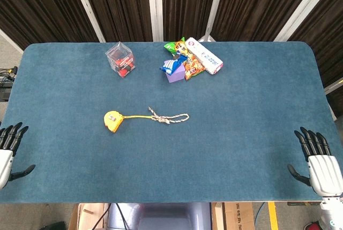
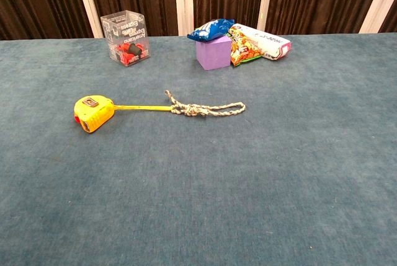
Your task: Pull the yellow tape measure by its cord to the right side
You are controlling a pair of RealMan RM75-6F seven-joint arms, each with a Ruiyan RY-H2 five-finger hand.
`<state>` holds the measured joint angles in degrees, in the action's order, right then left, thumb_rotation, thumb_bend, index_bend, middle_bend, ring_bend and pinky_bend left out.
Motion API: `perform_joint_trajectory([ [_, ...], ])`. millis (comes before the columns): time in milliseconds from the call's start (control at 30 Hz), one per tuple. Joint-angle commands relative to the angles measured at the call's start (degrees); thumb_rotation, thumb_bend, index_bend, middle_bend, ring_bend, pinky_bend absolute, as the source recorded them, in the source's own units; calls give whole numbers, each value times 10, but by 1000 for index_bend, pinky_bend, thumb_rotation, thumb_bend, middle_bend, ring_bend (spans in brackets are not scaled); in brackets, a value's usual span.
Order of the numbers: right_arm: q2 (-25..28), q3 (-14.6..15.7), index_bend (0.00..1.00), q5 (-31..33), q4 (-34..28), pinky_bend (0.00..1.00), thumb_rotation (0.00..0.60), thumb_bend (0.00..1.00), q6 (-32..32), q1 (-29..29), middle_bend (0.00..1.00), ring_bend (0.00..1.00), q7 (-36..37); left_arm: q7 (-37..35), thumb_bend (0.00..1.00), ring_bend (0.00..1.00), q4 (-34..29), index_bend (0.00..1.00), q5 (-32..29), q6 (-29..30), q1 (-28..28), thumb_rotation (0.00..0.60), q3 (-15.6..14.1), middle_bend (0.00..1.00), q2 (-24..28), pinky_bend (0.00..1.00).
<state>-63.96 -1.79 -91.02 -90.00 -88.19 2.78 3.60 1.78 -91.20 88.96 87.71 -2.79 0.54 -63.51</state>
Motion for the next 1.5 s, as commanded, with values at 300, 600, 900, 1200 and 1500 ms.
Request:
perform_joint_trajectory([
  [300, 1, 0, 0, 0, -2, 0, 600, 286, -1, -1, 0, 0, 4, 0, 0, 0, -2, 0, 2, 4, 2, 600, 0, 0, 1, 0],
  [600, -2, -9, 0, -6, -19, 0, 600, 286, 14, 19, 0, 0, 19, -6, 0, 0, -1, 0, 3, 0, 0, 600, -1, 0, 2, 0],
  [900, -7, -56, 122, 9, -92, 0, 600, 286, 81, 92, 0, 0, 10, -10, 0, 0, -3, 0, 1, -3, -2, 600, 0, 0, 2, 0],
  [1200, -77, -123, 179, 92, -120, 0, 600, 278, 210, 216, 0, 0, -114, -22, 0, 0, -7, 0, -4, -12, -5, 600, 0, 0, 7, 0],
  [1500, -213, -158, 344, 200, -45, 0, 600, 310, 281, 318, 7, 0, -204, -39, 0, 0, -6, 0, -17, -25, -9, 600, 3, 0, 11, 0],
])
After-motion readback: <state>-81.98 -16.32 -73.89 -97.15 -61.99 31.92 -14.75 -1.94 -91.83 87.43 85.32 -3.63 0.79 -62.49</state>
